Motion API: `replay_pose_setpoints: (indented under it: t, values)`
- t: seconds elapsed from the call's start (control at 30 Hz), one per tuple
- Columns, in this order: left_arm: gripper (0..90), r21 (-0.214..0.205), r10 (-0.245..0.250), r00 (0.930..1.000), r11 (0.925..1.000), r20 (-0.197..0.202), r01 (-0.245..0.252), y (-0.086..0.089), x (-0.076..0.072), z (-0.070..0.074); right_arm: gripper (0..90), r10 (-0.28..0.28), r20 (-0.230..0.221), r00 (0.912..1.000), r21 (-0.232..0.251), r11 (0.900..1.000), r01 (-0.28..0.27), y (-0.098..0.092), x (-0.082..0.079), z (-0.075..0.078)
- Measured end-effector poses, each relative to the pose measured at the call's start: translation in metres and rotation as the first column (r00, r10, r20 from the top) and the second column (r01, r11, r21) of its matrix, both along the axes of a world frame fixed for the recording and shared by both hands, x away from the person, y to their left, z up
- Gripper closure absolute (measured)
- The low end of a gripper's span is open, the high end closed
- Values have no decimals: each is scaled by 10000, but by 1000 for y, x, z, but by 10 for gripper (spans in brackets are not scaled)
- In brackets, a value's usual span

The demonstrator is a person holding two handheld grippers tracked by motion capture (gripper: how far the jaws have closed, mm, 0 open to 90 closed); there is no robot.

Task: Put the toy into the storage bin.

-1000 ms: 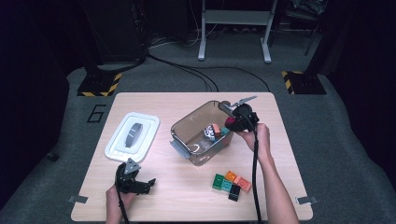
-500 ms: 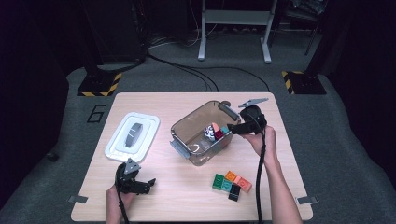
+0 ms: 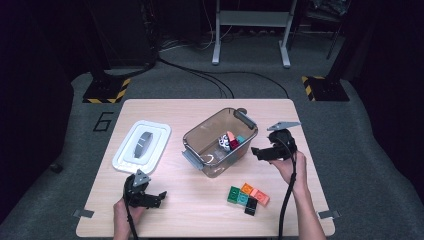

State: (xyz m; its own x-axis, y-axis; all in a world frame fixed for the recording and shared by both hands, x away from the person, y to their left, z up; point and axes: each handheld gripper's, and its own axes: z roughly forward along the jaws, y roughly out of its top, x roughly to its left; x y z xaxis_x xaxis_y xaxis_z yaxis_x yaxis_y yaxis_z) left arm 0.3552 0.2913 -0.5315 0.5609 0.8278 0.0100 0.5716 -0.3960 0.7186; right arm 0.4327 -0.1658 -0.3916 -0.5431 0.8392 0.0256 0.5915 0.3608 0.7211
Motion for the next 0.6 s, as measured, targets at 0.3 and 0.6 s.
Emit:
replay_pose_setpoints:
  t: [0.3, 0.6]
  values:
    - [9, 1, 1, 10000, 10000, 3, -1, 0, 0, 0, 101, 124, -510, 9986, -21, 9999, -125, -7, -18, -35]
    - [9, 1, 2, 10000, 10000, -1, -2, 0, 0, 0, 73, 344, -1133, 9930, -76, 9993, -354, -10, -37, -65]
